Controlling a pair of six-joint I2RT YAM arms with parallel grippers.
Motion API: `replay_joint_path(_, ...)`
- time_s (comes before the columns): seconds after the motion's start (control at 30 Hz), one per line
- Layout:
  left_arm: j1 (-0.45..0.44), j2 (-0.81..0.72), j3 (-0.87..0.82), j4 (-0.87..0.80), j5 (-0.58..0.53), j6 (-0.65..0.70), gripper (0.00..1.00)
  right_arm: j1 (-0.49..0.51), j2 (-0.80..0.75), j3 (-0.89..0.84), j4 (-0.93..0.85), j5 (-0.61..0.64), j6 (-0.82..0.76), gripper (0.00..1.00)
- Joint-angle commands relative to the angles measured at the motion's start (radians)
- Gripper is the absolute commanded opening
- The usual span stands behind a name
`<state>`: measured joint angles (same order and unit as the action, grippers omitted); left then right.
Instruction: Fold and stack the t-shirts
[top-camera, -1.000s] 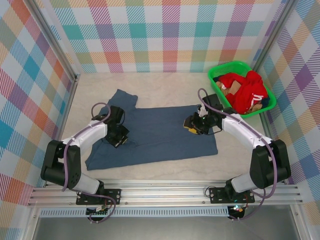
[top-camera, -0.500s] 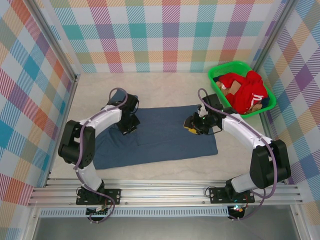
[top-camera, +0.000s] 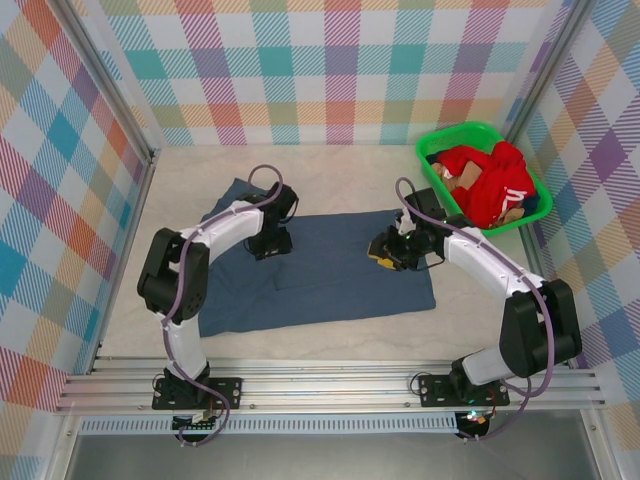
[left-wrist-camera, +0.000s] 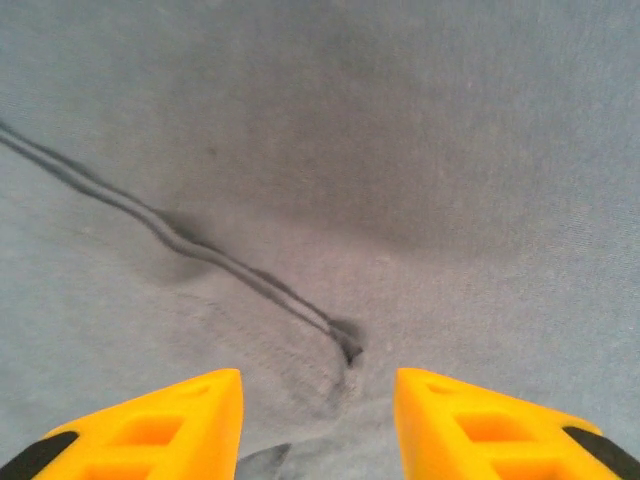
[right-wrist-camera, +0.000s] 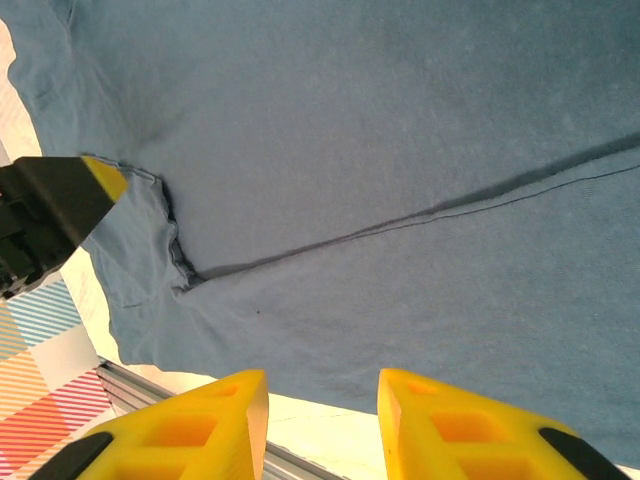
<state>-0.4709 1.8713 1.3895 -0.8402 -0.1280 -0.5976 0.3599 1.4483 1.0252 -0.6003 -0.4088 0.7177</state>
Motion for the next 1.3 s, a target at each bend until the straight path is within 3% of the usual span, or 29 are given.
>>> replay_joint_path(0.0,0.007,-0.138,-0.004,-0.093,-0.093,-0.04,0.42,-0.001,0.003,0.0,-0.028,0.017,-0.019,0.34)
replay_joint_path(0.3,0.235,-0.382,-0.362,-0.079,0.112,-0.231,0.29,-0.118,0.031,-0.069,-0.11,0.203,-0.038,0.23)
replay_joint_path(0.43,0.379,-0.413,-0.489,-0.027,0.186,-0.255,0.28,-0.16,0.09,-0.067,-0.126,0.212,-0.065,0.23)
replay_joint_path(0.53,0.433,-0.387,-0.532,0.023,0.206,-0.255,0.28,-0.164,0.127,-0.066,-0.12,0.227,-0.073,0.23)
replay_joint_path(0.97,0.471,-0.197,-0.425,0.052,0.07,-0.152,0.28,-0.183,0.338,-0.023,-0.251,0.384,0.048,0.2)
replay_joint_path(1.27,0.404,-0.208,-0.455,0.029,0.092,-0.134,0.28,-0.177,0.222,-0.166,-0.349,0.368,0.205,0.24)
